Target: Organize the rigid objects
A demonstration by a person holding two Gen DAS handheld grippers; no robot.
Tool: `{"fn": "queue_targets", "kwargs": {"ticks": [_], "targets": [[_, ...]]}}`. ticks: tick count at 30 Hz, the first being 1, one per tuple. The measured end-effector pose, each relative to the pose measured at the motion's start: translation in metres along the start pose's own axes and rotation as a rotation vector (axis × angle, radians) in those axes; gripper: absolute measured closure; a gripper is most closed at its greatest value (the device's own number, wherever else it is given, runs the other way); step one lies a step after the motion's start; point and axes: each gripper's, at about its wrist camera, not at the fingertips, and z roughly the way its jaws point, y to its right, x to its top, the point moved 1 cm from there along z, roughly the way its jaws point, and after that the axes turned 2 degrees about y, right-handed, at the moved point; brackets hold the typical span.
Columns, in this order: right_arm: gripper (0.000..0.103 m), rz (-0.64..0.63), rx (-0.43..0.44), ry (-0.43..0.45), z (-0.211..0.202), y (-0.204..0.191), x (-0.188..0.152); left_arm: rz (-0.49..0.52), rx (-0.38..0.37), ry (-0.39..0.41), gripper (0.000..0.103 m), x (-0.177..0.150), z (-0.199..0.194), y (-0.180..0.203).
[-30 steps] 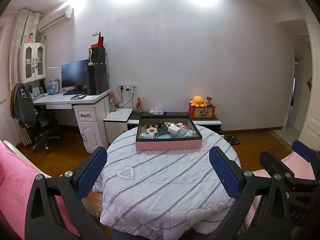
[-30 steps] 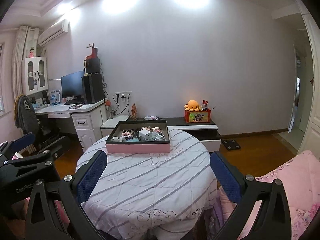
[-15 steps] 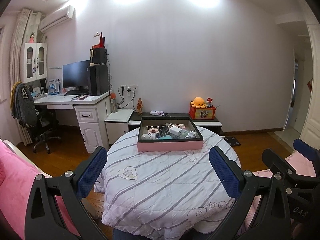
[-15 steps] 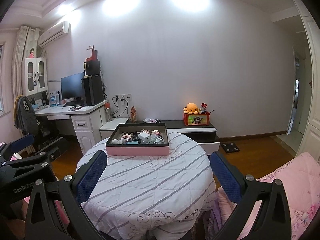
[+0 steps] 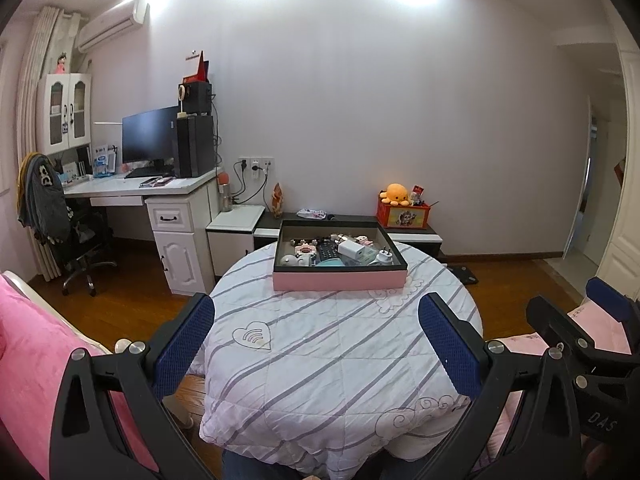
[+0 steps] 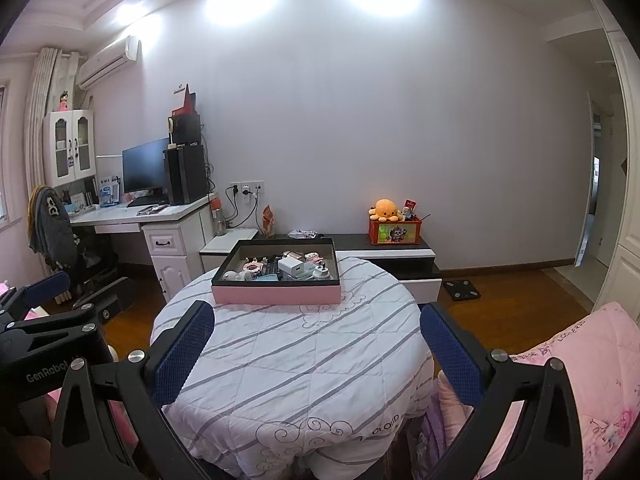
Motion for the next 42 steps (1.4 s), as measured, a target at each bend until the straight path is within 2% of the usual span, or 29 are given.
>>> {"fn": "queue_targets", "kwargs": {"ticks": [9, 20, 30, 42], "targets": [[0.000, 0.002, 0.000, -0.007, 0.0010, -0.0004, -0.0021, 0.001, 0.014, -0.017, 0.000, -0.0027, 0.0050, -0.0039], [0.000, 0.002, -0.001, -0.011, -0.0007, -0.0016, -0.0038, 0.014, 0.032, 0.001, 0.000, -0.0028, -0.0007, -0.0067], [0.000, 0.001, -0.002, -0.013, -0.0017, -0.0024, -0.0038, 0.001, 0.002, -0.026, 0.000, -0.0047, 0.0021, -0.0082], [0.000, 0.002, -0.002, -0.017, -0.0018, -0.0030, -0.0040, 0.012, 0.008, -0.041, 0.000, -0.0037, 0.0047, -0.0068]]}}
